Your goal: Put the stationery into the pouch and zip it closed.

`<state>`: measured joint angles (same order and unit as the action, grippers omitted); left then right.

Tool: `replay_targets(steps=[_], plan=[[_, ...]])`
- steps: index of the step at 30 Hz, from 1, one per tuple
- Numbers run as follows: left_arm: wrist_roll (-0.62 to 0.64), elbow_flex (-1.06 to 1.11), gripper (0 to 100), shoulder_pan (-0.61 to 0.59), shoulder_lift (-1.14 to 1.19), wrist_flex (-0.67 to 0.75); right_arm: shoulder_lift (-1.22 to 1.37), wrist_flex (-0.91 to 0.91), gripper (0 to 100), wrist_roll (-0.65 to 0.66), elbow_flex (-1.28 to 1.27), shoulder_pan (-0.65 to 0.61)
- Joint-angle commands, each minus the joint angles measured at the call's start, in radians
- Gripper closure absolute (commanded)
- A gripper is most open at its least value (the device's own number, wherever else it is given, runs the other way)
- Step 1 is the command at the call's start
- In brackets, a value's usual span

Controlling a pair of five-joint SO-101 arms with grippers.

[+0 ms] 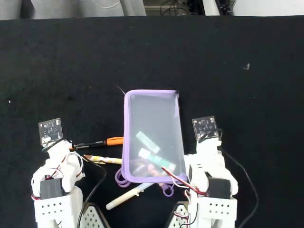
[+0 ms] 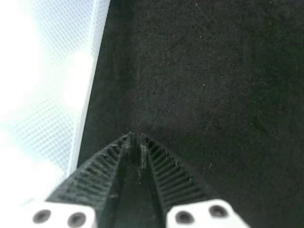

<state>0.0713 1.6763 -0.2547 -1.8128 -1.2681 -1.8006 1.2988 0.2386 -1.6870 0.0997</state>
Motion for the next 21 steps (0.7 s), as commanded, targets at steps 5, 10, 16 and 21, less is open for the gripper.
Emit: replay_targets(steps=[5,10,16,21], plan=[[-0.002,0.024,97,-0.008,-0.006,-0.005,-0.093,0.005,98.6,-0.005,0.004,0.014],[-0.002,0.024,97,-0.008,-0.006,-0.005,-0.093,0.005,98.4,-0.003,0.004,0.012],[-0.002,0.024,97,-0.008,-0.006,-0.005,-0.093,-0.018,98.4,-0.002,0.01,0.018],[-0.002,0.024,97,-0.008,-0.006,-0.005,-0.093,-0.144,98.4,0.0,0.059,0.063]])
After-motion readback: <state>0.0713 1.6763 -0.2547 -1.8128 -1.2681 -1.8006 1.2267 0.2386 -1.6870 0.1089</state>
